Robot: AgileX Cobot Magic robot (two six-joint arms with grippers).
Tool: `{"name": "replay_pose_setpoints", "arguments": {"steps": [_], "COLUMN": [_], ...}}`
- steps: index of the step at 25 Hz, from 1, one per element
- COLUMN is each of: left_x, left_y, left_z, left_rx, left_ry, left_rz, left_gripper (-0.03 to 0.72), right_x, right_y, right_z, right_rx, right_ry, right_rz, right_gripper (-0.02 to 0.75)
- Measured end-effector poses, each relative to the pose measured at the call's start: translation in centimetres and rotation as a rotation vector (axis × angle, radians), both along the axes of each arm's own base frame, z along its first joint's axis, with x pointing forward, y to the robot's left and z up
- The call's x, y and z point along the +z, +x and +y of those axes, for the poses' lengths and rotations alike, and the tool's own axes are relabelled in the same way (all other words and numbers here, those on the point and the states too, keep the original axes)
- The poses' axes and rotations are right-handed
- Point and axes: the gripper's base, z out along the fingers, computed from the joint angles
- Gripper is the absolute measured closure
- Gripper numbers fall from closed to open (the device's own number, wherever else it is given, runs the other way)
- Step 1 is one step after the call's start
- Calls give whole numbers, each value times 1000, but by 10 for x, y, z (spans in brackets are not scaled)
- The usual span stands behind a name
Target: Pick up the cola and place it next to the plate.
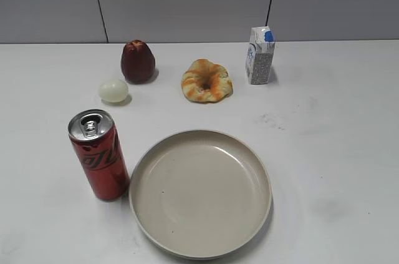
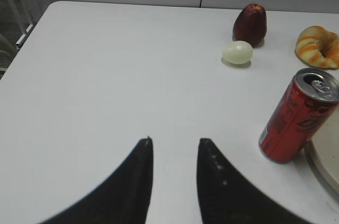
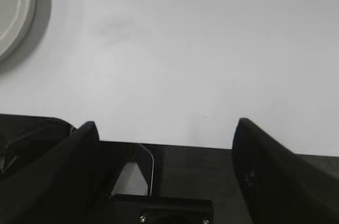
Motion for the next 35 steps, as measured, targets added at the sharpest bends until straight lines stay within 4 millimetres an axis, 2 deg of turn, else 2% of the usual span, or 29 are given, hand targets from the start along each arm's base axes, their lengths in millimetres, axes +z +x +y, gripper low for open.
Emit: {"name": "replay_pose_setpoints", "arguments": {"steps": [5, 10, 12, 18, 35], "left_x": [0, 0, 0, 0, 0], "left_y": [0, 0, 0, 0, 0], "left_z": [0, 0, 0, 0, 0], "left_rx": [0, 0, 0, 0, 0], "left_ry": [0, 0, 0, 0, 0], "left_rz": [0, 0, 0, 0, 0], "left_gripper": [460, 461, 461, 461, 461], "right_x": [-1, -19, -27, -27, -31], "right_y": [-43, -63, -66, -67, -61], "right_z": [-21, -27, -25, -18, -17], "right_rx": [-21, 28, 59, 153, 163], "right_ry": [-13, -19, -9, 21, 20], "right_rz": [-217, -348, -352, -378, -425], "right_gripper": [153, 153, 153, 154, 154]}}
